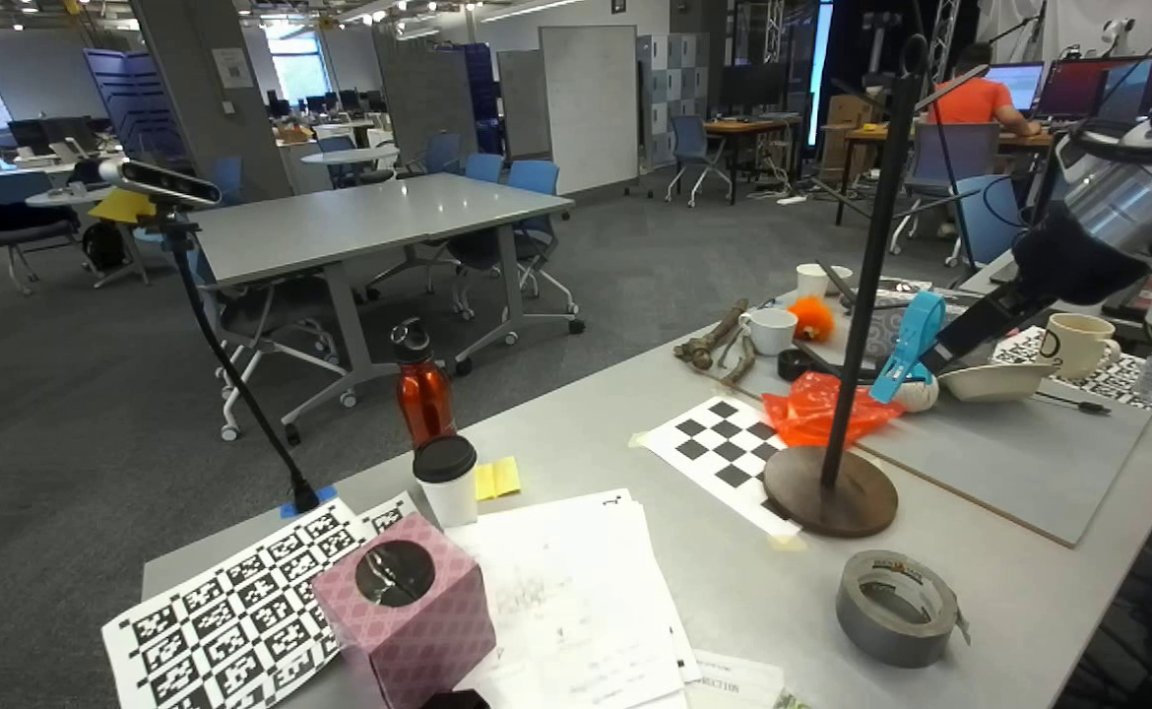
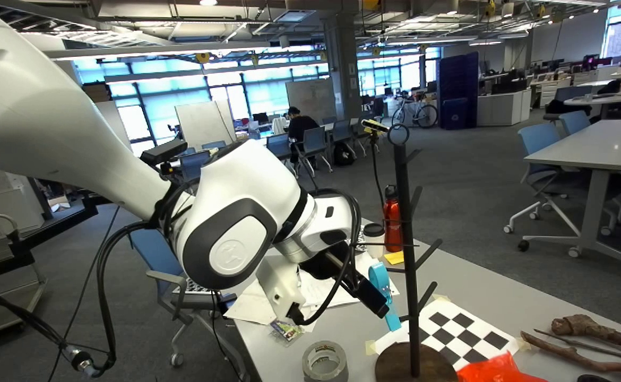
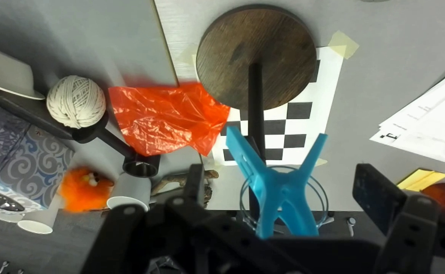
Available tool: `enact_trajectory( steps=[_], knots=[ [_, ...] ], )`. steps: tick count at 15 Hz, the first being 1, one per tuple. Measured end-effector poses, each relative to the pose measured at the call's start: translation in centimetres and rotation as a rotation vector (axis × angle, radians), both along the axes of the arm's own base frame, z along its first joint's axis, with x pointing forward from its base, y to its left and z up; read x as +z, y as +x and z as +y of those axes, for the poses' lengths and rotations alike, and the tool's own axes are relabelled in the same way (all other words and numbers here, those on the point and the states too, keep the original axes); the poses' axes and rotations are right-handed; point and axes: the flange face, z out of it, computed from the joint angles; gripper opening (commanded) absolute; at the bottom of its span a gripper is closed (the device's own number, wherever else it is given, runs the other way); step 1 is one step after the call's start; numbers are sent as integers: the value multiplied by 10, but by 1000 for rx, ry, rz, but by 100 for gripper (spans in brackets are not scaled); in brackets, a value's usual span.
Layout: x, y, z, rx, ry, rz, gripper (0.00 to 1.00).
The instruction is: Place the peg on the table, hang the gray masking tape on the stand, then put it on the table
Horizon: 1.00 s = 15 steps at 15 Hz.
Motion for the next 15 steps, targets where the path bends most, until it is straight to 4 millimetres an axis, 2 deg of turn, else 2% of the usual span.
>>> enact_trajectory(
  steps=[15],
  knots=[
    [-7,19,-1,-1,4,-14,100]
  ],
)
